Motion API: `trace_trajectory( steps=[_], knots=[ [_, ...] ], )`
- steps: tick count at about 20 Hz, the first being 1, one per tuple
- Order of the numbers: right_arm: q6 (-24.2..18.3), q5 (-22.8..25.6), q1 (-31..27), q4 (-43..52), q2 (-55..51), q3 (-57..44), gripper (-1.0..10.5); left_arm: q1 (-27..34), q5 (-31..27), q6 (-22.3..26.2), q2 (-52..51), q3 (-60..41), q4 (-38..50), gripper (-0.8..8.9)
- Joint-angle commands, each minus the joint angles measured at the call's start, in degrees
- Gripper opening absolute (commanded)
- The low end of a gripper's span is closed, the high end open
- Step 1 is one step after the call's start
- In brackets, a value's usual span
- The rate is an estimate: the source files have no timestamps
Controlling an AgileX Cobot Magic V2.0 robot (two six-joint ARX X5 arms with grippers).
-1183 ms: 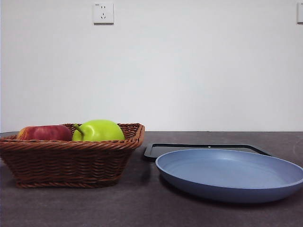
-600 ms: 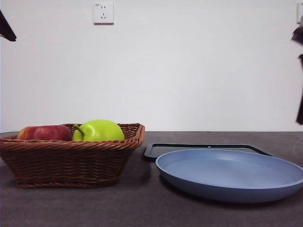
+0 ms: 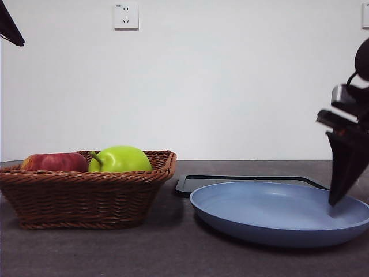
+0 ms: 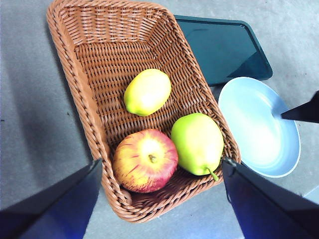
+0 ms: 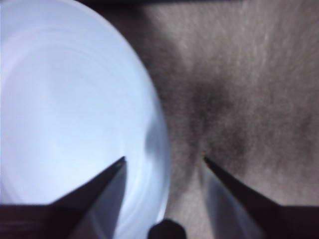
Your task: Take the lemon from the basket,put the lemon in the plate,hand out the plate
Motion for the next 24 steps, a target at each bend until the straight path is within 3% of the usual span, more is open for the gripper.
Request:
trace_trajectory(
  steps=[1, 4, 9, 15, 18, 24],
  knots=[
    [0.5, 0.0, 0.2, 0.5, 2.4, 0.7, 1.4, -0.1, 0.2, -0.3, 0.2, 0.8, 0.2, 4.17],
    [0.9, 0.0, 0.2, 0.3, 2.5, 0.7, 0.0, -0.1, 0.2, -0.3, 0.2, 0.8, 0.2, 4.17],
    [1.9, 0.0, 0.1, -0.9, -1.0, 0.7, 0.0, -0.9, 0.4, -0.3, 0.2, 0.8, 0.3, 4.17],
    [1.2, 0.0, 0.1, -9.7, -11.9, 0.7, 0.0, -6.1, 0.2, 1.7, 2.4, 2.2, 3.7, 4.16],
    [0.0, 0.0, 0.1, -13.6, -17.5, 0.7, 0.0, -8.8, -1.6, 6.1, 9.3, 8.5, 2.9, 4.16],
    [-1.3, 0.0, 0.1, -16.4, -24.9, 0.7, 0.0, -15.9, -12.1, 19.3, 27.3, 25.0, -0.6, 4.16]
  ],
)
